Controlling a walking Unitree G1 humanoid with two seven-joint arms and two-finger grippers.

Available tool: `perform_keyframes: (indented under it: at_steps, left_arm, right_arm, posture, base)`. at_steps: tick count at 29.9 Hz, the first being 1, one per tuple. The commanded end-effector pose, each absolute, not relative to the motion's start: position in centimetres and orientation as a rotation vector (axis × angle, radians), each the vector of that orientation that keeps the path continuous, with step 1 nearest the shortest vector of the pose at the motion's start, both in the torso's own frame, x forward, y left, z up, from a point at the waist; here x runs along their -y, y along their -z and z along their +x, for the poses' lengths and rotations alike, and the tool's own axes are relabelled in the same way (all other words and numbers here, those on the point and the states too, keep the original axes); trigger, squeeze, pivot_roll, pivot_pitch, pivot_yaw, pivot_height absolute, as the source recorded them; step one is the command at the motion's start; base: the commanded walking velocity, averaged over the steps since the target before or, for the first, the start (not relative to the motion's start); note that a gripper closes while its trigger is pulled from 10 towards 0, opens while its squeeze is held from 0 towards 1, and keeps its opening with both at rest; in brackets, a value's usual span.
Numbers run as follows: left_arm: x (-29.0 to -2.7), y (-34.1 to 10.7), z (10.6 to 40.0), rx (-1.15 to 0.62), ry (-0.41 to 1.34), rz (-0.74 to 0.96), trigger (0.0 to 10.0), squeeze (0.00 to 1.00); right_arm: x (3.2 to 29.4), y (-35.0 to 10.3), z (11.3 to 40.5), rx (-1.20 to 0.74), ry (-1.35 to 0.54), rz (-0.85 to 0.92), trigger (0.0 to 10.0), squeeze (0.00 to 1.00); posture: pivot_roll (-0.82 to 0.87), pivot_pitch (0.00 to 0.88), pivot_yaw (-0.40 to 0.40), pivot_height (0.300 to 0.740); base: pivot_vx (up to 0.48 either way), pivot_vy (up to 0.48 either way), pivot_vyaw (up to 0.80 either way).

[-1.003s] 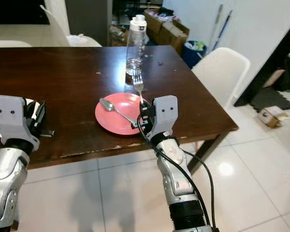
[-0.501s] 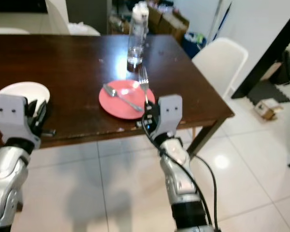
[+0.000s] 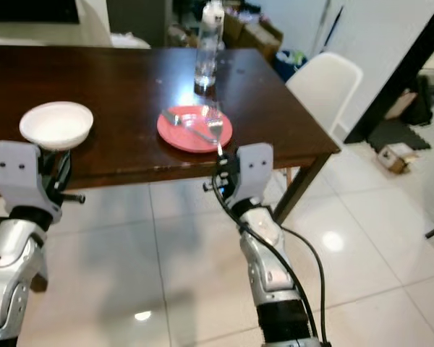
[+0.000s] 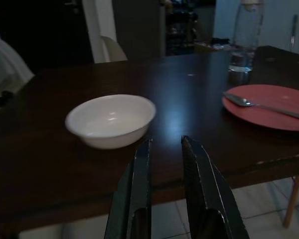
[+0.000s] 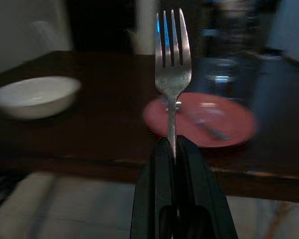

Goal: Setting the table

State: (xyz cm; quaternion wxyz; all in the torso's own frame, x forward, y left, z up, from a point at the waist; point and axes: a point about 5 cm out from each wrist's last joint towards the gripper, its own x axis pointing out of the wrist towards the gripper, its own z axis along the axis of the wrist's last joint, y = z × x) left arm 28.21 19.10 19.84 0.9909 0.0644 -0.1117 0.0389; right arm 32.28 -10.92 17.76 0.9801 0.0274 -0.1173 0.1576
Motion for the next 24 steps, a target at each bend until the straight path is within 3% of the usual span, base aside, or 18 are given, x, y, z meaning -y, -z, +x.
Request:
perform_keyframes:
  at_steps: [1, 24]
  left_arm:
    - [-19.00, -19.41, 28.13, 0.204, -0.075, 0.133, 10.0, 0.00]
    - [-18.71, -19.14, 27.97, 0.191, -0.060, 0.138, 10.0, 0.00]
  right_arm:
    - [11.22, -17.62, 32.23, 0.234, -0.308, 0.044, 10.0, 0.00]
    - [11.45, -17.12, 32.19, 0.215, -0.294, 0.041, 10.0, 0.00]
  posture:
    - [0.05, 0.018, -0.020, 0.740]
    - [0.05, 0.026, -0.020, 0.740]
  base:
    - [-0.274, 0.000, 0.00]
    - [-0.033, 0.000, 0.00]
